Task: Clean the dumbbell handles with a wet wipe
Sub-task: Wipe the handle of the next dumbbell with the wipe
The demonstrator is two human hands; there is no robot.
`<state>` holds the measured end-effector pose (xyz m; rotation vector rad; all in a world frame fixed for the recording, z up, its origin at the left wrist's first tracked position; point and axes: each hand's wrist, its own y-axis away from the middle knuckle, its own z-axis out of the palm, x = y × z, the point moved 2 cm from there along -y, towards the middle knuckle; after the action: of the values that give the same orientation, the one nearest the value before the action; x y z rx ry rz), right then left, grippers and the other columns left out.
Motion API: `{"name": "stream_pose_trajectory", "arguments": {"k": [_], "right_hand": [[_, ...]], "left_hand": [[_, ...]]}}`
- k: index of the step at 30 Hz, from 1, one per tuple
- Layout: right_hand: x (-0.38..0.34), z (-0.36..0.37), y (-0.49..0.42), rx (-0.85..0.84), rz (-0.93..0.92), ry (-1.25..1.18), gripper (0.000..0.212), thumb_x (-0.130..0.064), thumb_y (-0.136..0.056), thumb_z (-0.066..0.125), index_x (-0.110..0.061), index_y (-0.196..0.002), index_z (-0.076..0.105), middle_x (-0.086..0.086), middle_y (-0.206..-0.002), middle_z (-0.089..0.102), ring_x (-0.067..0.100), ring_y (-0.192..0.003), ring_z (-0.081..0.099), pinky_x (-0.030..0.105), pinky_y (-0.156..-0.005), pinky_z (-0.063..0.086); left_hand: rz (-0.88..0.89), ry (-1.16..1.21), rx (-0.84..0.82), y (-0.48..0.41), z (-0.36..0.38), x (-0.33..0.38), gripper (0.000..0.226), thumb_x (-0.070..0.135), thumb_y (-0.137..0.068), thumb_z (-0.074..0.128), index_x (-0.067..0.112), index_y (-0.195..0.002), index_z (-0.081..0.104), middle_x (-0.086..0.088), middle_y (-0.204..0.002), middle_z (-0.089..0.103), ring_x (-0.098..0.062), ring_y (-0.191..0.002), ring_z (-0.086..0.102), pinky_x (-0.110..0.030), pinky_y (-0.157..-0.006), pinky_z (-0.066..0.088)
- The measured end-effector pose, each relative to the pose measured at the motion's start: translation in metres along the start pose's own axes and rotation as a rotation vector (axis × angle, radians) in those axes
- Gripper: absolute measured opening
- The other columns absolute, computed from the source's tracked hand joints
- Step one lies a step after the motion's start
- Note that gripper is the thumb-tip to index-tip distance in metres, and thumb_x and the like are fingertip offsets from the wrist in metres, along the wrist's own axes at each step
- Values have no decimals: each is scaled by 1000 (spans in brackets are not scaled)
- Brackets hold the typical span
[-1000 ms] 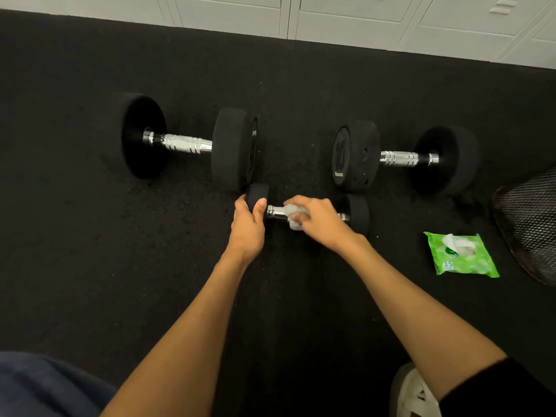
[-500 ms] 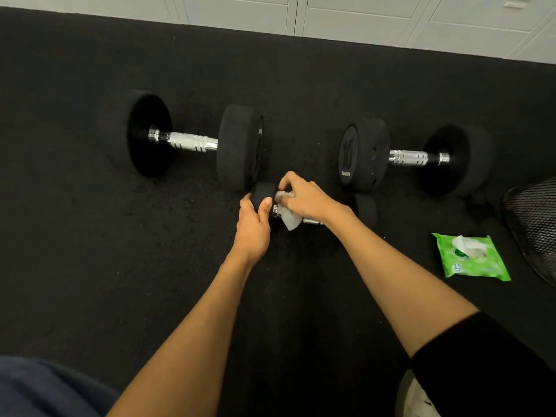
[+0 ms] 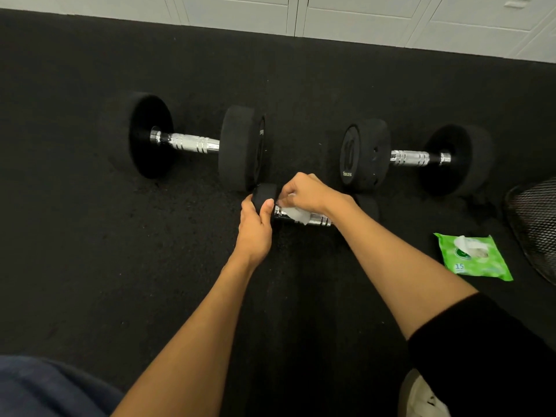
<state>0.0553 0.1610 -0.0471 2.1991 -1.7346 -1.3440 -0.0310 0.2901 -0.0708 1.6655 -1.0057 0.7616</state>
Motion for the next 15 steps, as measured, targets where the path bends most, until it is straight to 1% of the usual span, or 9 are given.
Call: {"name": "stream_pose_trajectory", "arguments": {"k": [3,5,8,11,13,15], "right_hand": [[3,-12,12,-22,-83,53,13,-14,-86,67,-13,-97,75,2,-102,71,11,-105,58,24,-90,39],[7,-18,15,-38,-73,72,14,-12,-87,66,-12,-98,75,2,-104,71,11,-106,57,24,-89,38],[5,-17,8,-31,-9,89,16,-9,-88,64,-12,-99,75,5,-105,71,14,-107,58,23,-86,40],[-1,-2,2,41,16,58,20,-6,-89,58,-12,-100,74,8,-105,69,20,-107,59,25,-83,43],[-7,6,7,117,-6,45,20,-7,-91,55,-9,-103,72,10,-105,67,21,-103,59,26,-78,44],[-7,11,19,168,-50,32,19,-11,-94,53,-10,-104,70,10,-104,64,21,-97,60,26,-74,46]], "left_hand": [[3,-3,2,0,0,0,63,48,-98,34,18,-150,14,-9,-151,32,-25,-138,33,-42,-112,30],[-1,1,-7,0,0,0,63,48,-98,34,18,-150,13,-9,-151,31,-25,-138,32,-41,-112,30],[-5,6,-13,-1,0,0,63,49,-98,34,19,-150,14,-8,-151,32,-24,-138,32,-39,-111,30],[2,9,-7,-1,0,0,64,49,-98,34,18,-150,14,-8,-151,32,-24,-138,32,-36,-109,30],[-1,18,-9,-1,0,0,64,50,-98,34,19,-150,13,-8,-152,31,-24,-138,32,-39,-111,31],[-6,17,-13,-1,0,0,65,51,-97,34,20,-150,12,-8,-152,30,-25,-138,32,-41,-111,31]]}}
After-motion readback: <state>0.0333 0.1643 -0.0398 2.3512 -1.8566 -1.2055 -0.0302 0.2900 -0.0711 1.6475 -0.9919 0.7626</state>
